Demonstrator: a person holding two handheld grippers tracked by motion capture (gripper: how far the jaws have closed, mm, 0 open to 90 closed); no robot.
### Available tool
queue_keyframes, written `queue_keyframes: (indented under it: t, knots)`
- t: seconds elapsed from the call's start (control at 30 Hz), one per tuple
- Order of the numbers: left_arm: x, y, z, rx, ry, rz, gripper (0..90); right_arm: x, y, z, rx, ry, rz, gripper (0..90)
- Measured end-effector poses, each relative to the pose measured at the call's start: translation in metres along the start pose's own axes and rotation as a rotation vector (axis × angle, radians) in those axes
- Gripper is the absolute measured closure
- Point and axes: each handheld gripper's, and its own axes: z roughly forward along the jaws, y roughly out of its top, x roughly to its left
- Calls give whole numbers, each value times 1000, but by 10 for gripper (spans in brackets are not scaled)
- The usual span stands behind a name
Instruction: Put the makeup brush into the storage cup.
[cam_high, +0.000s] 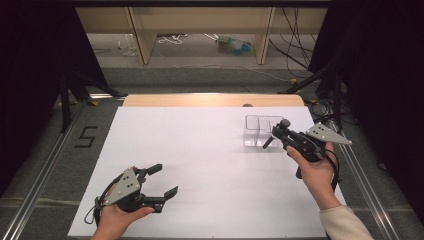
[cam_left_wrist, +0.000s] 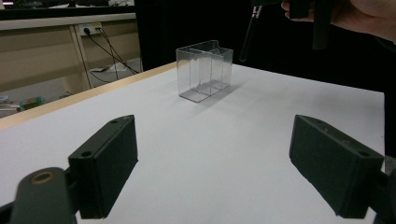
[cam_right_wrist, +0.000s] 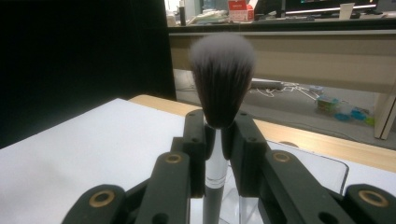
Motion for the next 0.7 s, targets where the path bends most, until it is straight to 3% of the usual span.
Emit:
queue_keyframes:
  t: [0.23,0.53,0.7]
  knots:
    - [1,0,0,0,-6,13,155,-1,0,2,-11,-7,-4,784]
    - [0,0,0,-2,5,-12,155,-4,1,3,-31,-15,-1,784]
    - [0,0,0,-2,2,-11,154,-5,2,2,-6,-15,-1,784]
